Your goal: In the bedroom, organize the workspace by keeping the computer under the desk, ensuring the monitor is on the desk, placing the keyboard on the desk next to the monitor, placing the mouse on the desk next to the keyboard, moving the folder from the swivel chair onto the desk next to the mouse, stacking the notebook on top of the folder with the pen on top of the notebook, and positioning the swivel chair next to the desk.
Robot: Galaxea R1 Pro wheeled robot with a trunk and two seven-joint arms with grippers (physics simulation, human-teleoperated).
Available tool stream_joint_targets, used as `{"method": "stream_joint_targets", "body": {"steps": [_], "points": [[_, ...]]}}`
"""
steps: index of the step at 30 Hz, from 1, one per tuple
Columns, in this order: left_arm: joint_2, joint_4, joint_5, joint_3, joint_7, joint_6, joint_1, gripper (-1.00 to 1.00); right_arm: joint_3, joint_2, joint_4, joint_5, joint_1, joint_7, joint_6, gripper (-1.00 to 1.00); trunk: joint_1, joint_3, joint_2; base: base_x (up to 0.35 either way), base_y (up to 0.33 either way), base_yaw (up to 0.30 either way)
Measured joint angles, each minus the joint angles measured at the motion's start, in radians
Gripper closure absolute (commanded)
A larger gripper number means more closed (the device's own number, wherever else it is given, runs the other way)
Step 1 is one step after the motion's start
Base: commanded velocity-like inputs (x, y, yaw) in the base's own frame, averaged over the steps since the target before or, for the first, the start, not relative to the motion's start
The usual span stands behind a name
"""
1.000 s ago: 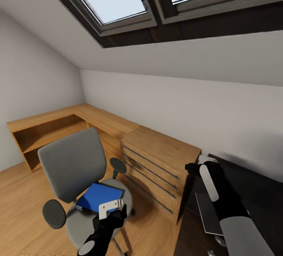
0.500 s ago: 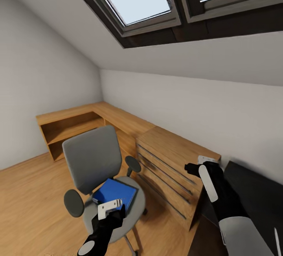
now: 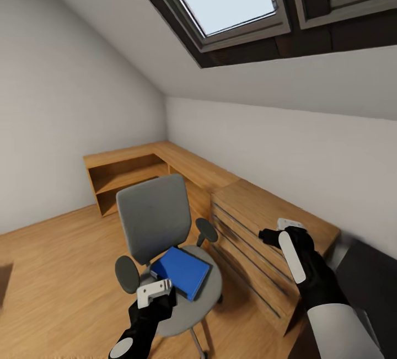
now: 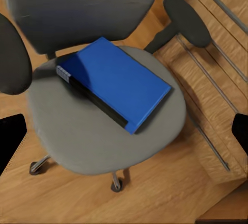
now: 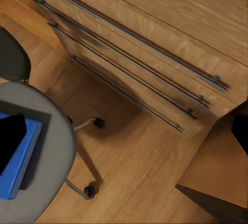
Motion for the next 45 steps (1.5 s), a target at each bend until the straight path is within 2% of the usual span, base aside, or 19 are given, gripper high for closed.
{"method": "stream_joint_targets", "body": {"steps": [45], "points": [[0.000, 0.001, 0.000, 0.001, 0.000, 0.000, 0.000, -1.00, 0.000, 0.000, -0.001, 0.008, 0.000, -0.002, 0.000, -1.00, 0.000, 0.000, 0.000, 0.000, 0.000, 0.253]]}}
